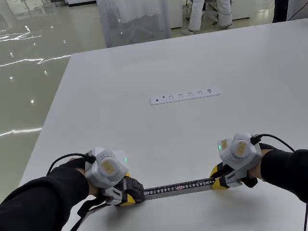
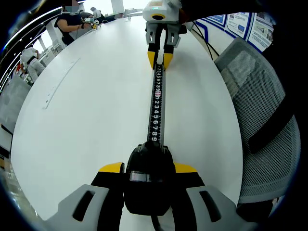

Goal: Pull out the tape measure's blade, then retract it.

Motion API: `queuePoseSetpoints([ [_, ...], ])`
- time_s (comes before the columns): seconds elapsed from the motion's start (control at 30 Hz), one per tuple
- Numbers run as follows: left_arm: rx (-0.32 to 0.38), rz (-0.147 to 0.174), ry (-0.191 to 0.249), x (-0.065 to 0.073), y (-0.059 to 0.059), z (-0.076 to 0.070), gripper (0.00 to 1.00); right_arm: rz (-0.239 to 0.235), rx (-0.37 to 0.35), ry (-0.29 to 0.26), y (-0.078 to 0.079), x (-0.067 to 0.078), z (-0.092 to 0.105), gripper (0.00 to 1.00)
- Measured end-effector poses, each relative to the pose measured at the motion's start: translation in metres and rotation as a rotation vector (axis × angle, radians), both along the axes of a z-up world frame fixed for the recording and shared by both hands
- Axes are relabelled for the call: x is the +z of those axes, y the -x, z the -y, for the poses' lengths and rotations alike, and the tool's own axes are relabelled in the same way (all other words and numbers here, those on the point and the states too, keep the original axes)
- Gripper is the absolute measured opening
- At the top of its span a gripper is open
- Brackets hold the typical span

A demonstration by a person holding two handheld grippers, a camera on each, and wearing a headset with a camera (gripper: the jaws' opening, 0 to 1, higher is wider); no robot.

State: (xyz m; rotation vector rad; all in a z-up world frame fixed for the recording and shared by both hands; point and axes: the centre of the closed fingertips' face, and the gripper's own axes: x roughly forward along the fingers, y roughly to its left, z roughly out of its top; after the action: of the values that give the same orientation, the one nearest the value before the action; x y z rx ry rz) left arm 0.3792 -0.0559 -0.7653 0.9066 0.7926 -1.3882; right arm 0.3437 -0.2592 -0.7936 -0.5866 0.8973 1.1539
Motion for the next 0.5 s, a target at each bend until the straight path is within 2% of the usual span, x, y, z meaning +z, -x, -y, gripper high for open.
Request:
queuePoseSetpoints([
  [0.5, 0.002, 0.0, -0.003, -0.0006, -0.0007, 0.0003, 0.32, -0.005, -0.011, -0.002, 0.0009, 0.0013, 0.0102, 0.08],
])
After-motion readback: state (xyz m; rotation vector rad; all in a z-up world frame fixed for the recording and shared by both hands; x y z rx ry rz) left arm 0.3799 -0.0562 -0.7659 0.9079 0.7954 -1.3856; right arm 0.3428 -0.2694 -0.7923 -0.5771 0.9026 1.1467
